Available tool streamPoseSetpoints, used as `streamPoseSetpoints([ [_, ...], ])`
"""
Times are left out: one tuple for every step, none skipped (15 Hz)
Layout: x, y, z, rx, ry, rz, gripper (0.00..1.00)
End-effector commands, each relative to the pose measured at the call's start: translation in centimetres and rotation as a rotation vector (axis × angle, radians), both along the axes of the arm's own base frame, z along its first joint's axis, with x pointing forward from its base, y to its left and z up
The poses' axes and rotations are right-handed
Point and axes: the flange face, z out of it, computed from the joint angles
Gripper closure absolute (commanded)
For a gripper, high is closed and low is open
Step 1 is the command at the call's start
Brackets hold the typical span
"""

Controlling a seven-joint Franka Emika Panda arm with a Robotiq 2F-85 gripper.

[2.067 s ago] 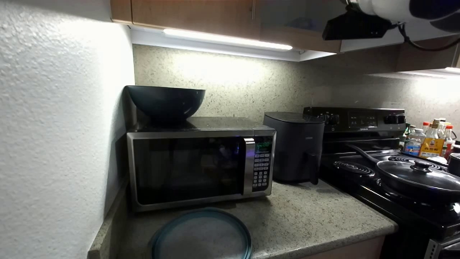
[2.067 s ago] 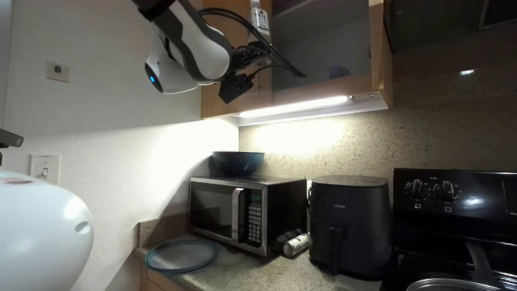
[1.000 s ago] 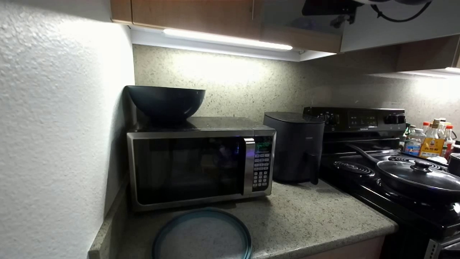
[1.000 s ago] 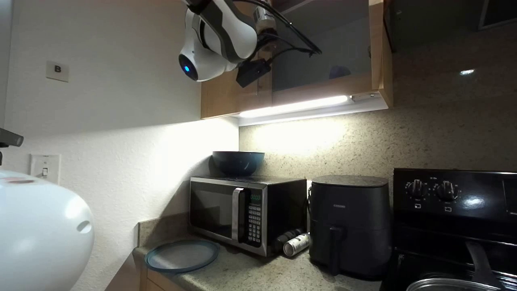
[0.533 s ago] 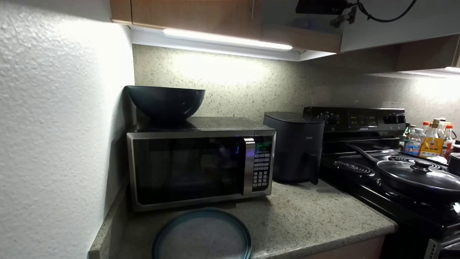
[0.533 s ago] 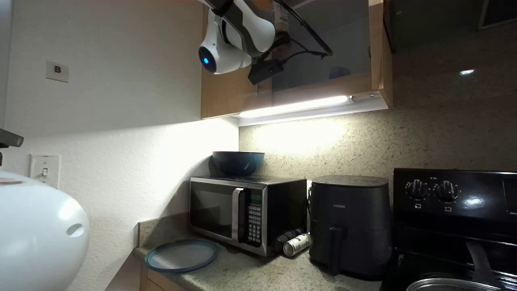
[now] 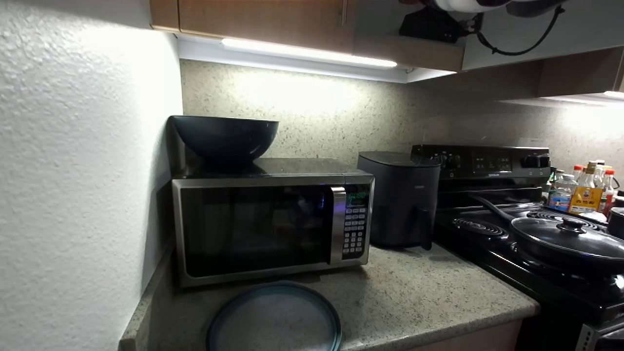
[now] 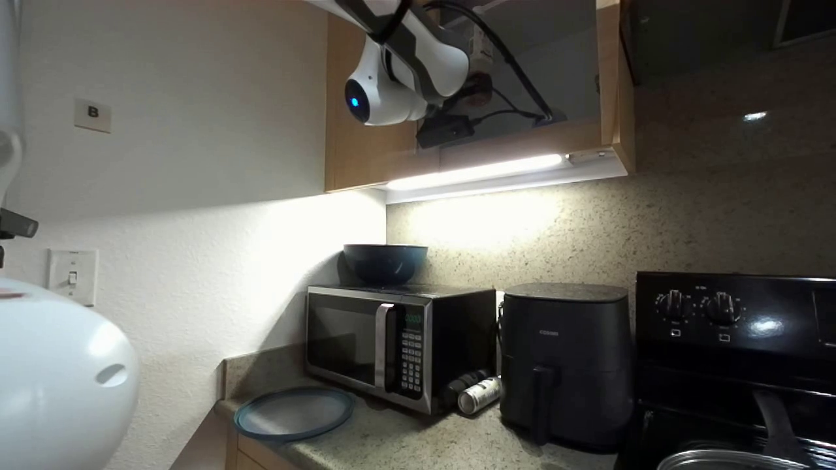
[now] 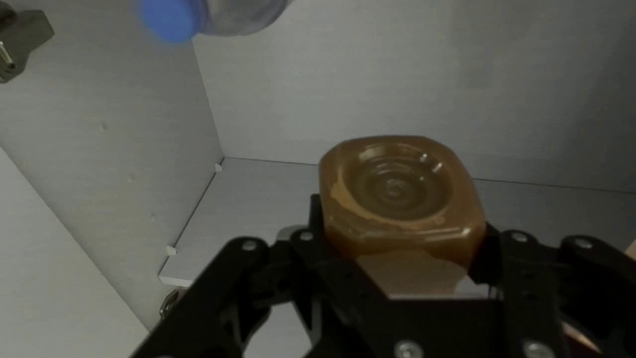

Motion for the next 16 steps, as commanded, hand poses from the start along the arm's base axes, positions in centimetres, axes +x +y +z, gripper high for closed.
streamPoseSetpoints([
  [0.0, 0.0, 0.0, 0.000, 0.000, 0.000, 0.43],
  [0.0, 0.0, 0.1, 0.000, -0.001, 0.001, 0.68],
  [0.4, 0.1, 0.3, -0.021, -0.008, 0.001, 0.68],
  [1.1, 0.0, 0.7, -0.032, -0.007, 0.015, 0.68],
  [1.8, 0.0, 1.0, -0.042, -0.008, 0.022, 0.68],
  [2.6, 0.0, 1.4, -0.048, -0.005, 0.032, 0.68],
  [3.2, 0.0, 1.7, -0.048, -0.004, 0.044, 0.68],
  [3.8, 0.1, 2.0, -0.046, 0.006, 0.063, 0.68],
  [4.3, 0.1, 2.2, -0.037, 0.015, 0.079, 0.68],
  [4.9, 0.1, 2.3, -0.022, 0.027, 0.096, 0.68],
  [5.4, 0.0, 2.3, -0.001, 0.039, 0.114, 0.68],
  [5.9, -0.1, 2.1, 0.026, 0.056, 0.130, 0.68],
  [6.3, -0.3, 2.0, 0.045, 0.071, 0.140, 0.68],
  [6.7, -0.6, 1.8, 0.066, 0.089, 0.147, 0.68],
  [6.9, -0.9, 1.6, 0.094, 0.107, 0.155, 0.68],
  [7.1, -1.3, 1.3, 0.133, 0.128, 0.175, 0.68],
])
